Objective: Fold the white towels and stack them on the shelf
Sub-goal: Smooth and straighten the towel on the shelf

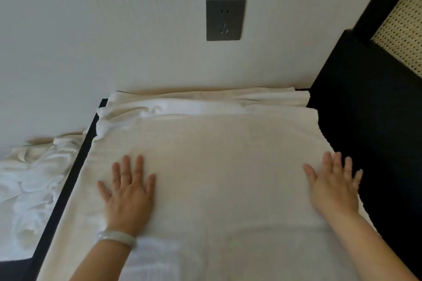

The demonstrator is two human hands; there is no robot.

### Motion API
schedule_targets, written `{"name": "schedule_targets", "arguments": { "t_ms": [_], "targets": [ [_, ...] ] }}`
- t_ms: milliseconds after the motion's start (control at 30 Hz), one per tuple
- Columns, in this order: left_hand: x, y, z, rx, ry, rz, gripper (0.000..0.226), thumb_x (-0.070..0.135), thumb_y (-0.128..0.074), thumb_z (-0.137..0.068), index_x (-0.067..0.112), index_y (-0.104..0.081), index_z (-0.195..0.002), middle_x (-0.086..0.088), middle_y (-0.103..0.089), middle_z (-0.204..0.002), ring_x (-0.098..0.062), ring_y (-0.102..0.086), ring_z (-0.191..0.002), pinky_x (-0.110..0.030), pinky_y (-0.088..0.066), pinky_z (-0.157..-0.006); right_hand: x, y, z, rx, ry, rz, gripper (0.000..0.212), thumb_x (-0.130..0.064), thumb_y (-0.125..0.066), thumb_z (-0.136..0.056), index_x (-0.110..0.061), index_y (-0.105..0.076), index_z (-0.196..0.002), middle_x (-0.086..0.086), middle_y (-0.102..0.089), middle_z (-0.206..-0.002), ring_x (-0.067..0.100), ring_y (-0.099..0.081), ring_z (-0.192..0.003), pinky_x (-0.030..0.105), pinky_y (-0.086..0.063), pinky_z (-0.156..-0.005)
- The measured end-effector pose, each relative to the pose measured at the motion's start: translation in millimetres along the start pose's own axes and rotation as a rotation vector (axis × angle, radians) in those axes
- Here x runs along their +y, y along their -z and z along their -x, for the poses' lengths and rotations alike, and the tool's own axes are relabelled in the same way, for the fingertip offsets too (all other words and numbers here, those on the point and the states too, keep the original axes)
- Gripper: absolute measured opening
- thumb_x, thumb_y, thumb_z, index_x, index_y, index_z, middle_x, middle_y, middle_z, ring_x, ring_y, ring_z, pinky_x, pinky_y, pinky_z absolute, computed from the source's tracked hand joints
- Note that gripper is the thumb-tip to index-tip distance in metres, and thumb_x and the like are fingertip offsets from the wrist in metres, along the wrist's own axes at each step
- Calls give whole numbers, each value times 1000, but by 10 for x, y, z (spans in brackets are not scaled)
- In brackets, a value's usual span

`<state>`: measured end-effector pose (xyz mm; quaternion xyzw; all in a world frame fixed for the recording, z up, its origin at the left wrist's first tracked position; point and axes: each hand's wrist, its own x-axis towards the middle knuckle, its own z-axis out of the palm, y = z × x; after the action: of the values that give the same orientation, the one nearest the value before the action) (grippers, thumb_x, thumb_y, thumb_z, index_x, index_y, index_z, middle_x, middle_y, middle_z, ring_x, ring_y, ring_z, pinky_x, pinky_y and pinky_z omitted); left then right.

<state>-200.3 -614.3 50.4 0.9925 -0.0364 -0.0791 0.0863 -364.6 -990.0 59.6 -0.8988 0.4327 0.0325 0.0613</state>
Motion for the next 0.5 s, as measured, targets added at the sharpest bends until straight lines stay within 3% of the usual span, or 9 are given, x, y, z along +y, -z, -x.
{"name": "schedule_targets", "arguments": {
  "t_ms": [33, 100, 133, 200, 333, 400, 500],
  "targets": [
    [81, 10, 67, -16, 25, 16, 69, 61, -3, -93, 33, 3, -156, 5, 11, -164, -23, 12, -151, -58, 2, -118, -163, 3, 108, 41, 48, -44, 87, -60, 6, -91, -7, -12, -158, 13, -6, -166, 31, -1, -153, 53, 0, -122],
    [419, -58, 331, -1, -131, -8, 66, 60, 3, -94, 35, 7, -155, 7, 16, -162, -22, 17, -149, -57, 7, -118, -647, -70, 477, 91, 314, -138, 70, -52, -16, -103, -5, -31, -154, 17, -24, -161, 34, -19, -151, 57, -6, -122],
    [591, -125, 499, 3, -250, -25, 65, 61, 8, -91, 39, 11, -152, 9, 19, -161, -20, 20, -148, -56, 11, -117, -896, -150, 694, 82, 471, -139, 69, -50, -24, -99, -8, -38, -152, 15, -31, -159, 34, -25, -149, 59, -10, -120],
    [741, -238, 750, -46, -393, -65, 63, 62, 11, -86, 46, 18, -147, 14, 24, -158, -19, 26, -146, -59, 13, -115, -1212, -251, 1019, -17, 640, -65, 72, -55, -21, -94, -20, -37, -153, 7, -29, -161, 30, -23, -150, 63, -11, -119],
    [117, -223, 702, -10, -269, -80, 69, 70, 5, -82, 48, 13, -148, 18, 18, -159, -18, 22, -146, -65, 6, -114, -958, -271, 1011, -48, 467, -9, 80, -71, -14, -89, -28, -44, -149, 3, -37, -157, 35, -32, -146, 73, -15, -111],
    [-172, -159, 597, 4, -212, -99, 71, 72, 5, -81, 49, 14, -148, 18, 17, -159, -18, 20, -148, -66, 3, -114, -861, -273, 963, -72, 430, 61, 86, -77, 2, -86, -35, -28, -154, 1, -22, -163, 35, -18, -151, 73, -7, -112],
    [-175, -100, 377, -31, -212, -102, 69, 72, 4, -84, 49, 16, -149, 17, 19, -160, -20, 18, -149, -67, 5, -113, -993, -339, 769, -122, 404, 74, 82, -78, 9, -83, -43, 1, -156, -5, 6, -167, 31, 8, -153, 70, 6, -114]
  ]
}}
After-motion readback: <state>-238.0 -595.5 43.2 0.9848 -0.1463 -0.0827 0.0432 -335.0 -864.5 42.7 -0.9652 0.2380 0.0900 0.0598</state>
